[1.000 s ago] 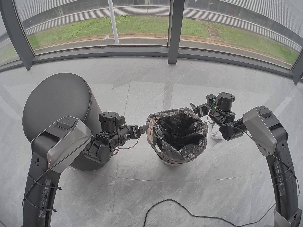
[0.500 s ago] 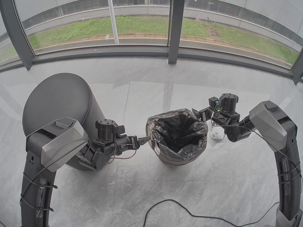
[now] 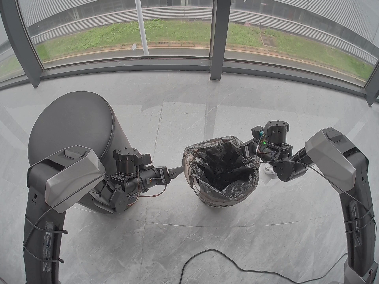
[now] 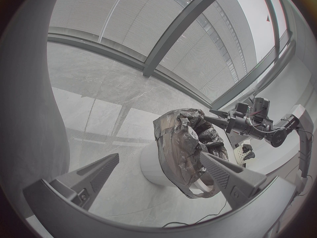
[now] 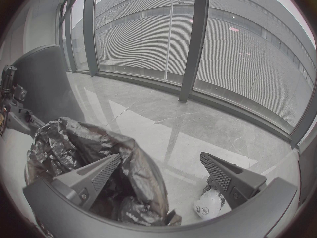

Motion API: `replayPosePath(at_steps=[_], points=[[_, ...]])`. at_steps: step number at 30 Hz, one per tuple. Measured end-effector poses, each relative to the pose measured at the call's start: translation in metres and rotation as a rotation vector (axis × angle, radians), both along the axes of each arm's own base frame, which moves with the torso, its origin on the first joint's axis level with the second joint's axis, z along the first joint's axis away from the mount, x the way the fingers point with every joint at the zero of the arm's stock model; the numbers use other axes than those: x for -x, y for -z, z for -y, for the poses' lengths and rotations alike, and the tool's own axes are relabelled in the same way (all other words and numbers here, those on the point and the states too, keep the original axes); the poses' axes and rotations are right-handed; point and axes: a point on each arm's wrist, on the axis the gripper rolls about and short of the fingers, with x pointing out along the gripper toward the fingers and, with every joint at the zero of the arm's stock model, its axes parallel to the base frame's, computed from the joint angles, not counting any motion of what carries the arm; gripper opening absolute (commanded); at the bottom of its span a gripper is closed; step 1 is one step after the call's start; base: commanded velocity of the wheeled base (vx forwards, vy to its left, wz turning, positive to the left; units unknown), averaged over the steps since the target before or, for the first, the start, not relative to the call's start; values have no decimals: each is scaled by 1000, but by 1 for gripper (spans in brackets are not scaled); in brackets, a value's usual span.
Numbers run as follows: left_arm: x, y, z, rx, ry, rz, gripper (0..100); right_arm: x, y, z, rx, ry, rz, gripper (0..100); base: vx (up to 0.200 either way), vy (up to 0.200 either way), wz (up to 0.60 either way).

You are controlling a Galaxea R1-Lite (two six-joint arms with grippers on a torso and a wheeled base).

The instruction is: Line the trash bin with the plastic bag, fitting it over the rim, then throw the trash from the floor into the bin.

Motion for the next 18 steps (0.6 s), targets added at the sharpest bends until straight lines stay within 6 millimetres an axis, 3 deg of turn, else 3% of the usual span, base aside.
replayPosePath(at_steps=[18], points=[[-8, 23, 2, -10, -21, -11, 100, -43, -4, -5, -11, 65, 78, 100, 0, 0, 0]])
